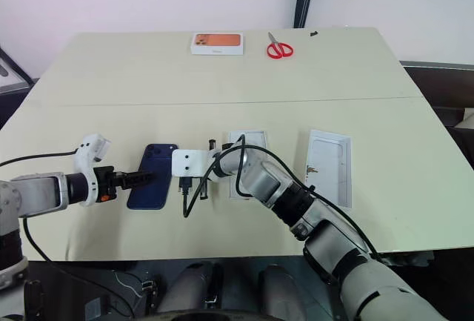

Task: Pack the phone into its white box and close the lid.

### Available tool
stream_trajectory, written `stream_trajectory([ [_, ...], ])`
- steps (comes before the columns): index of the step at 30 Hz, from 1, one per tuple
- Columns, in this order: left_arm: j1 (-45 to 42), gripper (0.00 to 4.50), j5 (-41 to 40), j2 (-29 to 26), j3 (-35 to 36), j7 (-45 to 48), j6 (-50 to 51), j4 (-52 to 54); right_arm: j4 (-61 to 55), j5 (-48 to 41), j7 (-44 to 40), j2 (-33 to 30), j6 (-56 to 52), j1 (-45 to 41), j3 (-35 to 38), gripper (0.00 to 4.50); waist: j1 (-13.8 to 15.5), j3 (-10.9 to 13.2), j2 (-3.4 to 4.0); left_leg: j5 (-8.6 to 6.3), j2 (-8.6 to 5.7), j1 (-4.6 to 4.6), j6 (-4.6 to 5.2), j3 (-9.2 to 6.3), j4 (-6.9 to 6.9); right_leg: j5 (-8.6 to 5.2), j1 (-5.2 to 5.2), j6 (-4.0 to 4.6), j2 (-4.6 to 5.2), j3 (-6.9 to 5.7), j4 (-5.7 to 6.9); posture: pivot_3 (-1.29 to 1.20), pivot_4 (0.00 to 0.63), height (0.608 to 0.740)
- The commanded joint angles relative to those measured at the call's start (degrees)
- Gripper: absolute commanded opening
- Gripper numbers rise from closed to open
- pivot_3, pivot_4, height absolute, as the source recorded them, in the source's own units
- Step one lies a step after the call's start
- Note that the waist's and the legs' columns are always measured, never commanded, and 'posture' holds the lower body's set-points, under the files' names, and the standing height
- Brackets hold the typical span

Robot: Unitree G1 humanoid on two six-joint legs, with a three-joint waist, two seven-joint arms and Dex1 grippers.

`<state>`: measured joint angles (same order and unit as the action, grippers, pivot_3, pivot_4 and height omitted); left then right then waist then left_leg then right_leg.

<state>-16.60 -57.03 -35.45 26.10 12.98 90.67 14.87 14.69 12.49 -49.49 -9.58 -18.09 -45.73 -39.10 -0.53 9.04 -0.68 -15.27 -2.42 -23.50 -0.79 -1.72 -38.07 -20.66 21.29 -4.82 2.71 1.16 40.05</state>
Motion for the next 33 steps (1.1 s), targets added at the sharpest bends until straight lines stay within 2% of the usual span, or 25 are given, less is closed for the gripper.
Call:
stream_trajectory([
  [1,1.4,4.5,-5.33,3.46,-4.27,-2.11,1.83,0.13,1.78,0.92,0.18,2.2,2.07,-1.58,0.06,0.05,0.07,-0.01,0.0,-0.04,-0.02,0.11,0.05,-0.02,0.0,0.0,-0.13,0.0,0.01,0.0,0.0,0.0,0.15,0.74],
  [13,-0.01,4.5,-12.35,9.04,-2.4,-8.23,1.83,-2.52,7.63,3.19,1.86,5.91,3.6,-2.53,1.72,0.05,0.04,-0.51,0.47,-0.05,-0.1,0.33,0.07,-0.06,0.02,0.0,-0.4,0.0,0.06,0.0,-0.07,0.0,0.15,0.74],
  [23,-4.22,4.5,-19.28,11.71,6.26,-14.68,1.83,-9.74,6.58,4.79,1.01,5.16,3.7,-1.03,2.61,0.05,-0.03,-0.49,0.41,-0.06,-0.15,0.38,0.08,-0.16,0.02,0.0,-0.52,0.0,0.06,-0.02,-0.16,0.0,0.15,0.74],
  [25,-4.58,4.5,-20.79,11.37,5.9,-16.16,1.83,-10.14,6.46,5.02,0.79,5.07,3.85,-0.96,2.54,0.05,-0.43,-0.52,0.18,-0.06,-0.14,0.32,0.08,-0.16,0.03,0.0,-0.46,0.0,0.05,-0.02,-0.17,0.0,0.15,0.74],
  [33,-4.57,4.5,-25.17,10.39,3.73,-22.18,0.51,-9.42,6.18,5.3,0.19,5.03,4.23,-0.82,2.52,0.05,-0.82,-0.53,0.15,-0.01,-0.11,0.13,-0.01,-0.13,0.18,0.0,-0.09,-0.01,0.03,0.0,-0.13,0.0,0.15,0.74],
])
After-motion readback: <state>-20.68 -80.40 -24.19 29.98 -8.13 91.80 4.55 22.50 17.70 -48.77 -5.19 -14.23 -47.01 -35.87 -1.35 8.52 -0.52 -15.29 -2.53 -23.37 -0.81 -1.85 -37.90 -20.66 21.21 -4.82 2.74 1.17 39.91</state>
